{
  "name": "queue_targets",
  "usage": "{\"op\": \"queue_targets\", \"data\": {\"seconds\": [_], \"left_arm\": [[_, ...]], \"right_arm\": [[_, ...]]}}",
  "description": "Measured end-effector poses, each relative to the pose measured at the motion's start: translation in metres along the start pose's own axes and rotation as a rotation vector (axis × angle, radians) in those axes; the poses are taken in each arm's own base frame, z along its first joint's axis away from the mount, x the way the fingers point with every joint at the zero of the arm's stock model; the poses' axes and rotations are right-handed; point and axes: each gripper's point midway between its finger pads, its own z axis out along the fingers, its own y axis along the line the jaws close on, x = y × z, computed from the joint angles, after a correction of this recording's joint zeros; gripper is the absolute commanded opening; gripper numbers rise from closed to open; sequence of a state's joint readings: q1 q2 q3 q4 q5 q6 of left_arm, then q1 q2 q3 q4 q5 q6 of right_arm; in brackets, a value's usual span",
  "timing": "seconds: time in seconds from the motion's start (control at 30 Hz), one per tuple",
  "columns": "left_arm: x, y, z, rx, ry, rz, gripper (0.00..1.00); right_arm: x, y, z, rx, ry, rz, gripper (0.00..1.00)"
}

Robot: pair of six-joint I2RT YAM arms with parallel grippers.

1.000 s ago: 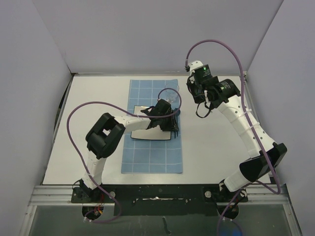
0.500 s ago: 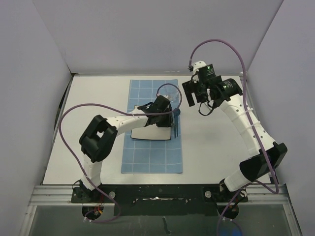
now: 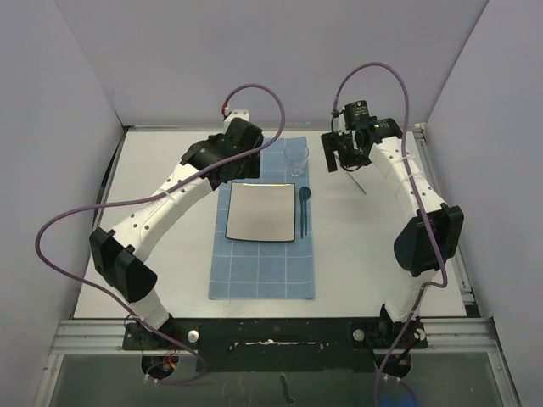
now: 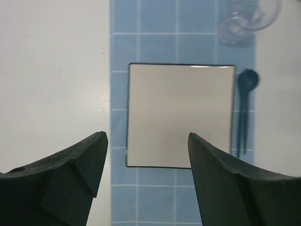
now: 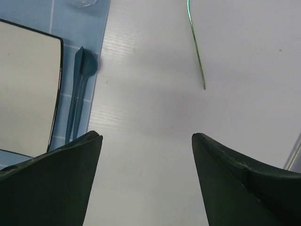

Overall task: Set the dinner table for one person
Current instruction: Pick up the fork at the center of the board.

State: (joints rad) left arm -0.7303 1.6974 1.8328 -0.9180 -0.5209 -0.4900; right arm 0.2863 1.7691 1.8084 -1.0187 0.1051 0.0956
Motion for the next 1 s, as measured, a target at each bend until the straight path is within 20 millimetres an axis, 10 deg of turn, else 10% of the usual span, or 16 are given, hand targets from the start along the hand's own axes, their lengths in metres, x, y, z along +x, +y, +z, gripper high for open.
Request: {"op": "queue_targets", "data": {"seconds": [0.33, 0.6, 1.0], "left_arm": [[0.101, 0.178, 0.059, -0.098, 0.391, -0.366, 0.62], [0.068, 0.14, 0.041, 0.142, 0.294, -0.348, 0.63], [0.061, 0.134, 0.042, 0.208, 0.279, -0.366, 0.62]], "right_arm": [[-0.04, 0.002, 0.091, -0.016, 0.046, 0.008, 0.62], [-0.04, -0.035, 0.141, 0.02, 0.087, 0.077, 0.51], [-0.006, -0.061, 0.178, 0.034, 0.173, 0.127, 0.5]]}}
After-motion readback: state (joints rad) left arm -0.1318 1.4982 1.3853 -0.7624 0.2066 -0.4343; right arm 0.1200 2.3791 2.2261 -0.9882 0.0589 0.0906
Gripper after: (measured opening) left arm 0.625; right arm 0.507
